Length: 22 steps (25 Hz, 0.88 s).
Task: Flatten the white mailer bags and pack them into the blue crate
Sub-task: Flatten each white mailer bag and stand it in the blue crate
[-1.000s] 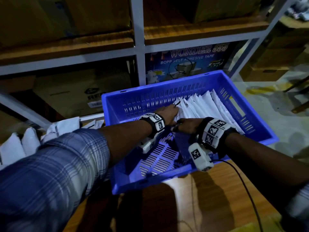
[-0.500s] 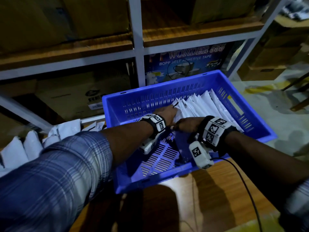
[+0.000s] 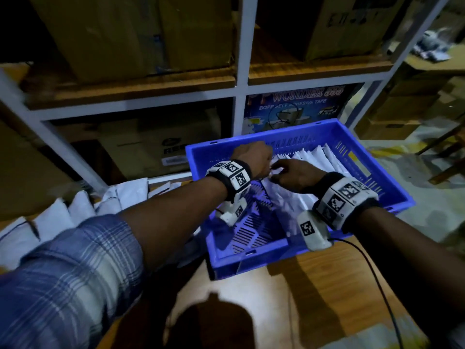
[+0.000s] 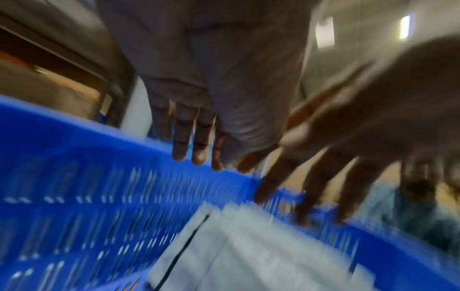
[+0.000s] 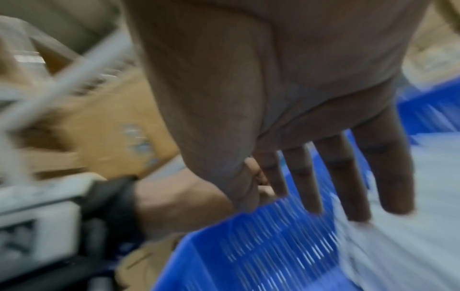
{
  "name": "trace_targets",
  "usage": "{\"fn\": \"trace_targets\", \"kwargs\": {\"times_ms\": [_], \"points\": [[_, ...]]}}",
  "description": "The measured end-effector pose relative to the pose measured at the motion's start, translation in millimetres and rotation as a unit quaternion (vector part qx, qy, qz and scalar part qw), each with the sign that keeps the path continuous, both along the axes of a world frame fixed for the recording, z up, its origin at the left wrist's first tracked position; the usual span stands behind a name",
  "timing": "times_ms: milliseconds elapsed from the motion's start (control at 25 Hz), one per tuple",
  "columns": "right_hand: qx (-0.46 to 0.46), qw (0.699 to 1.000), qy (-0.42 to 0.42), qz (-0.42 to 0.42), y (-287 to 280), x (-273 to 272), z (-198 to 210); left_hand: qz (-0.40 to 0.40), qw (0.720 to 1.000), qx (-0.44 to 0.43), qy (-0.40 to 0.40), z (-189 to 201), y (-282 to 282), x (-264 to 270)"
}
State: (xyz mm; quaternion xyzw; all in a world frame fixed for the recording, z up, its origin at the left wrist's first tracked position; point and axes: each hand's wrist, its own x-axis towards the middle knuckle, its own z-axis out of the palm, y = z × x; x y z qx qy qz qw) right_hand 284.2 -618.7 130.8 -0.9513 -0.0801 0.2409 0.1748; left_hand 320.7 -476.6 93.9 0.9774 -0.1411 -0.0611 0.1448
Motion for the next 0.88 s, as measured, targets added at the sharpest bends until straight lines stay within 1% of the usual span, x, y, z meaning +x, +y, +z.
{"fn": "trace_targets", "kwargs": {"times_ms": [80, 160, 240, 280, 320, 400, 480, 560, 640, 760, 880], "points": [[0.029, 0.995, -0.090, 0.016, 11, -17, 7, 0.023, 0.997, -0.054, -0.051, 23, 21, -30], [0.092, 0.983, -0.158, 0.017, 37, -49, 12, 0.033, 0.984, -0.113, -0.130, 33, 51, -71], [0.146, 0.966, -0.214, 0.017, 70, -84, 12, 0.056, 0.957, -0.194, -0.206, 31, 85, -114], [0.169, 0.957, -0.236, 0.020, 85, -103, 11, 0.069, 0.946, -0.221, -0.225, 25, 101, -136], [0.188, 0.949, -0.253, 0.027, 106, -122, 5, 0.084, 0.941, -0.237, -0.228, 16, 122, -162], [0.216, 0.940, -0.261, 0.043, 142, -155, -9, 0.108, 0.942, -0.247, -0.198, -4, 160, -210], [0.238, 0.939, -0.244, 0.055, 183, -192, -27, 0.133, 0.947, -0.244, -0.159, -25, 203, -258], [0.248, 0.943, -0.213, 0.064, 216, -224, -43, 0.154, 0.953, -0.227, -0.127, -43, 236, -296], [0.236, 0.956, -0.164, 0.066, 244, -249, -61, 0.175, 0.959, -0.209, -0.079, -54, 261, -328], [0.187, 0.976, -0.096, 0.063, 271, -269, -93, 0.186, 0.965, -0.185, -0.021, -70, 290, -356], [0.154, 0.984, -0.068, 0.052, 280, -267, -118, 0.183, 0.969, -0.163, -0.002, -84, 303, -354]]}}
